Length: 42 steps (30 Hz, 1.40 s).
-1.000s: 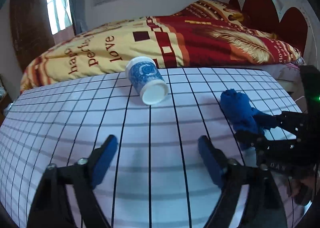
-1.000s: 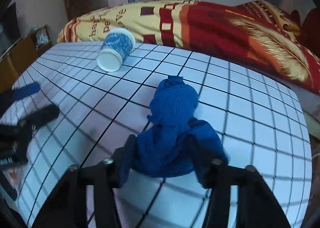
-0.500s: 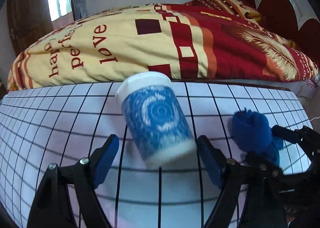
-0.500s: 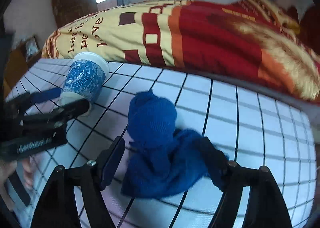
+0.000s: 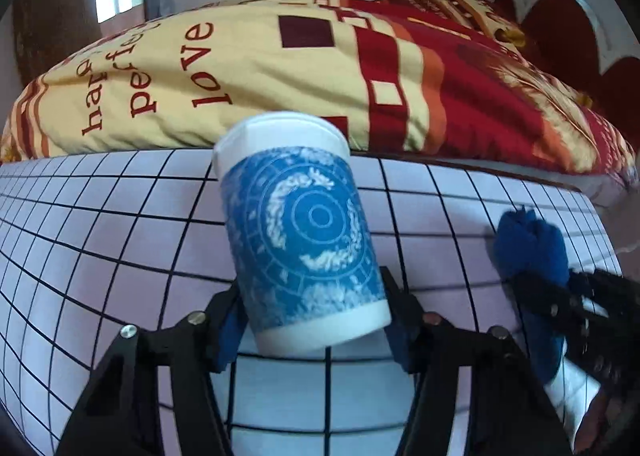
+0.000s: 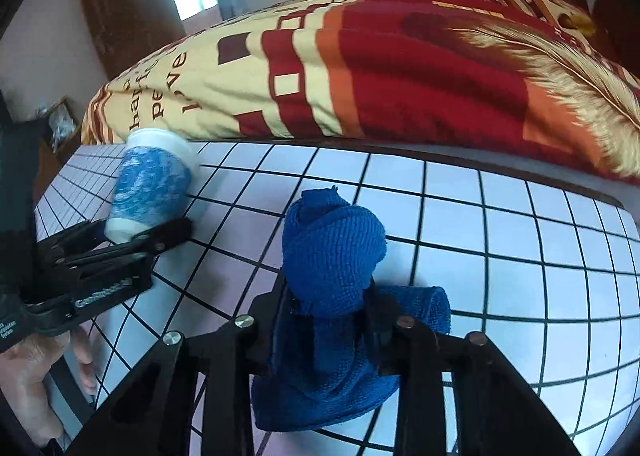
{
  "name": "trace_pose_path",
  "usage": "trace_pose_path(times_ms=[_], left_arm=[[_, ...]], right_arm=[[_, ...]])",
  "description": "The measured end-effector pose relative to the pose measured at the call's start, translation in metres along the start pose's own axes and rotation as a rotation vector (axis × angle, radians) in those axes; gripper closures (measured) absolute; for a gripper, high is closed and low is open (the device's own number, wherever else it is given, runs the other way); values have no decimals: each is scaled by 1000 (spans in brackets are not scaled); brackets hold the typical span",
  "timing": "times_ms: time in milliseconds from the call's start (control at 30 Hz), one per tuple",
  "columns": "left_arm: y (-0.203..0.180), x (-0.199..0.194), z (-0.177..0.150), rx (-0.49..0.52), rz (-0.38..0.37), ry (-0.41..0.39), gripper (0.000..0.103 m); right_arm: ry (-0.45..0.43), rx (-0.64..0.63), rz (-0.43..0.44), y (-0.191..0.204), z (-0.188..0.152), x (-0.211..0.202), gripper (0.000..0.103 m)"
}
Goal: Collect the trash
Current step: 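Grasp the blue-white paper cup with the left tool while the right tool grasps the blue cloth, then lift and carry the paper cup and blue cloth over the black bin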
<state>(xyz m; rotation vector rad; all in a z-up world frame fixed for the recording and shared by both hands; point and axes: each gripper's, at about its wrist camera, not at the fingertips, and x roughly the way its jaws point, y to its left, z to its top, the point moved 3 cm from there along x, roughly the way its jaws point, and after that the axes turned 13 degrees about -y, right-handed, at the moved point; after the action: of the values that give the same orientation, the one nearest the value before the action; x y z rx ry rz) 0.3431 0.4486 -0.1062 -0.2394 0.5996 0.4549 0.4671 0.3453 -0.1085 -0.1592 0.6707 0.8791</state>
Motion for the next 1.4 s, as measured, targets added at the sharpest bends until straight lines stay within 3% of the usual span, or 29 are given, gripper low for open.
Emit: trace_pose_path(times_ms=[200, 500, 833, 1400], left_arm=[[-3, -37, -13, 117, -22, -46, 45], [-16, -78, -22, 148, -36, -77, 46], [-65, -145, -37, 229, -100, -142, 46], [-139, -251, -93, 243, -226, -166, 46]], right_arm=[[-7, -19, -18, -3, -7, -12, 74], [-37, -31, -35, -3, -17, -56, 74], [-109, -36, -23, 10, -48, -152, 74], [-223, -23, -100, 14, -119, -329, 74]])
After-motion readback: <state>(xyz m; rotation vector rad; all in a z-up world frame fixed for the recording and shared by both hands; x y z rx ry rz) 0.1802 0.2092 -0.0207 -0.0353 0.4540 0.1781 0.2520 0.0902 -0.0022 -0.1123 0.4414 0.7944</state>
